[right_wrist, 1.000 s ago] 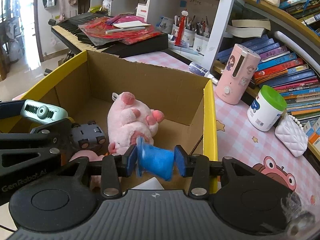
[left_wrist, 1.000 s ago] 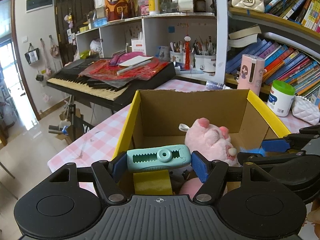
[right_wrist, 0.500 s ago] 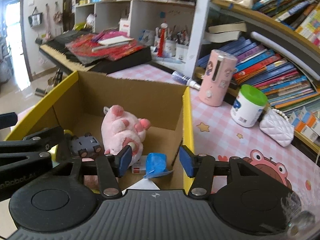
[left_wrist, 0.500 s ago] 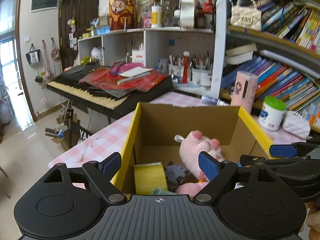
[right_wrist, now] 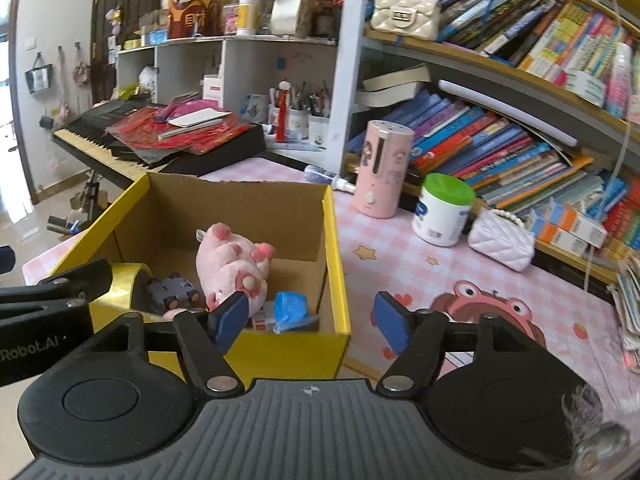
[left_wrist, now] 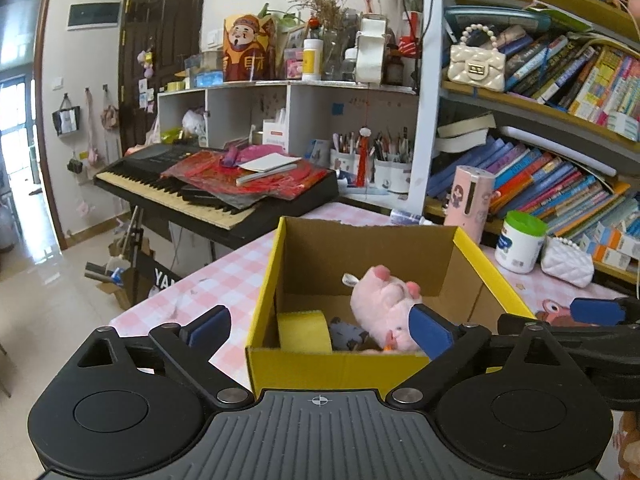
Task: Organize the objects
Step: 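Withdraw both open grippers up and away from the yellow box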
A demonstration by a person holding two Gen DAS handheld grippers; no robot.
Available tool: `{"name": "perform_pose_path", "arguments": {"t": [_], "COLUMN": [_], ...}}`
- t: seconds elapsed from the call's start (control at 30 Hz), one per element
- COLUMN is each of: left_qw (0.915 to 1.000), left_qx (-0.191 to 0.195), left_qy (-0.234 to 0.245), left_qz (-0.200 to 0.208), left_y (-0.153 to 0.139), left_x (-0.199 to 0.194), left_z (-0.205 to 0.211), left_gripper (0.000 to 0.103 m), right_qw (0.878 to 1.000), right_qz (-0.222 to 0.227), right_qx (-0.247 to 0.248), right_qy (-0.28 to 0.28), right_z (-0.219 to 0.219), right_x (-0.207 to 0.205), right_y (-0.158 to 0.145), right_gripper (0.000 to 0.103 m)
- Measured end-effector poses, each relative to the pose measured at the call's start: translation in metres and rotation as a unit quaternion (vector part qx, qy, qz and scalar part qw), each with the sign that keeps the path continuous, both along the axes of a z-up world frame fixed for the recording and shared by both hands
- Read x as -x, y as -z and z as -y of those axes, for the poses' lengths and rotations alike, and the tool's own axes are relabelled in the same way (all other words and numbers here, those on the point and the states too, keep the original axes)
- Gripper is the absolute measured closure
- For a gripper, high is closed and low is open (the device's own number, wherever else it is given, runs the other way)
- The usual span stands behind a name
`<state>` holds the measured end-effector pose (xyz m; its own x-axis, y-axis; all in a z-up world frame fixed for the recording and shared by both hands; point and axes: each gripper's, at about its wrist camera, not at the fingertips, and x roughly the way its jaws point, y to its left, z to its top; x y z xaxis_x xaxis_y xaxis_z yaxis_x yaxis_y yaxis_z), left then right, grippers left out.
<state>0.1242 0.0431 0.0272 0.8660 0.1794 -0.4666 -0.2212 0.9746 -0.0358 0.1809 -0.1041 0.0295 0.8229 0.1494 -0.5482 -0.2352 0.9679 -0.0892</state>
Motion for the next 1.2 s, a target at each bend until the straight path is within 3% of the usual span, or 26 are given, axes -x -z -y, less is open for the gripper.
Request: {"name": "perform_pose_path", "arguments": {"t": [0.43,0.77,1.2], "left_qw": [0.9998,0.9990,0.9962], "left_qx": [-0.011,-0.028,-0.047], "left_qy": [0.016,0.011,0.058], "left_qz": [-0.010,-0.033,-0.045], "left_y": [0.005,0.014,0.020], "left_x": [0.052,0.082,0.111], "left_z": [-0.010,-0.008,0.006], "left_gripper": [0.004,0.003,0.002], "right_qw": [0.999,0.994,0.986], "right_qz": [0.005,0.002,-0.010], "right_qx": [0.013,0.034,0.043], "right_qy": [0.049,0.101,0.162], "right_z": [-0.005,-0.003,0.010], "right_x": [0.063,0.107,0.147], "right_y": [0.005,0.014,0.027], "right_gripper": [0.021,0.003,0.000]}}
